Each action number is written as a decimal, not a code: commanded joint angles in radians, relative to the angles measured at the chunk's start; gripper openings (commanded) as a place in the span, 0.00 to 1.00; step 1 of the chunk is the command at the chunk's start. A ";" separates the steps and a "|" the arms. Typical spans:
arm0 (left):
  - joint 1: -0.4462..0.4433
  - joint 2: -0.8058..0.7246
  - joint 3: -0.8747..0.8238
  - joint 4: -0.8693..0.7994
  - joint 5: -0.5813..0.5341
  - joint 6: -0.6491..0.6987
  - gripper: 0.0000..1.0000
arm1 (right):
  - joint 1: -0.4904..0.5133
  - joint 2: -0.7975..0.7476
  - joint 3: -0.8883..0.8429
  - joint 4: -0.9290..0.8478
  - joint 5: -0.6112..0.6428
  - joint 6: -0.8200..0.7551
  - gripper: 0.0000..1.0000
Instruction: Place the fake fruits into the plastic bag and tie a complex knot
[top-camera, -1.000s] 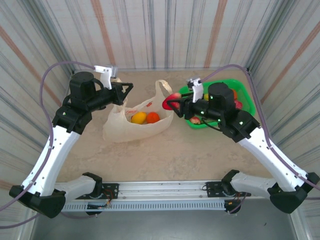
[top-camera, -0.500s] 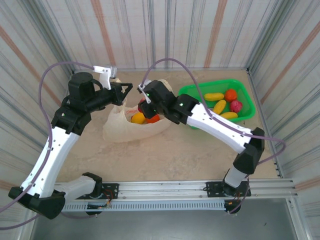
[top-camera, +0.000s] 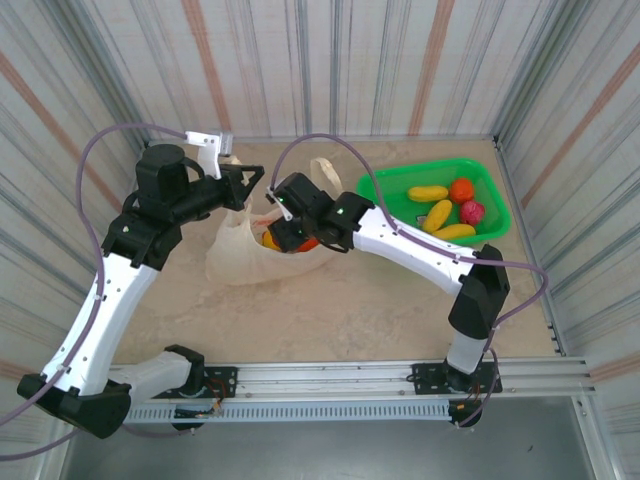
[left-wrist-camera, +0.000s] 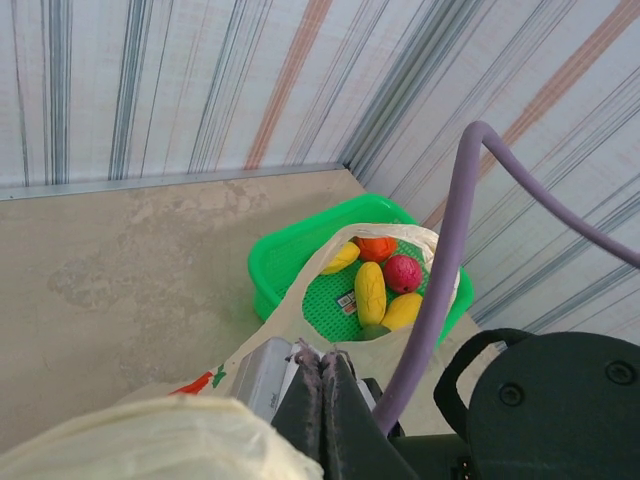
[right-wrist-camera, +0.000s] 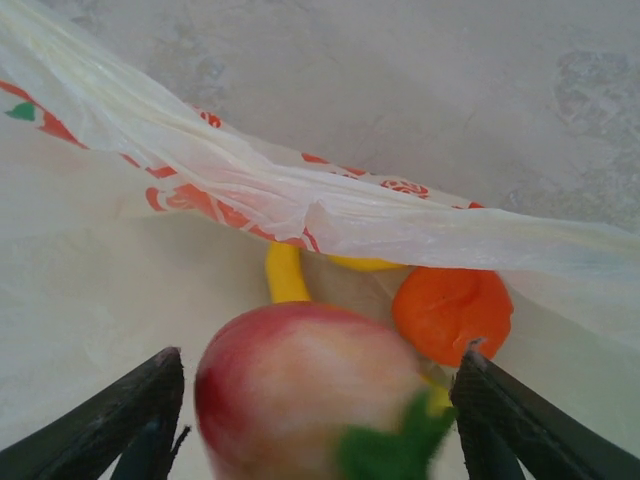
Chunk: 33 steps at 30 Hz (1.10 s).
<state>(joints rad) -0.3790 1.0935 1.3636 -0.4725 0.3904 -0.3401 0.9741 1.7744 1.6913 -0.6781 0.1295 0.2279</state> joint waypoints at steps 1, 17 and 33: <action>0.006 -0.016 0.022 -0.001 -0.015 0.010 0.04 | -0.015 -0.005 -0.018 0.018 -0.018 0.033 0.75; 0.008 -0.013 0.026 -0.005 -0.017 0.009 0.06 | -0.031 -0.209 -0.049 0.088 -0.130 0.061 0.65; 0.008 -0.015 0.025 0.005 -0.001 -0.004 0.00 | -0.192 -0.650 -0.250 0.237 -0.184 0.100 0.64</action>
<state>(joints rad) -0.3790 1.0935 1.3651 -0.4759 0.3882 -0.3405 0.8429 1.1793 1.4914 -0.4732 -0.0799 0.2737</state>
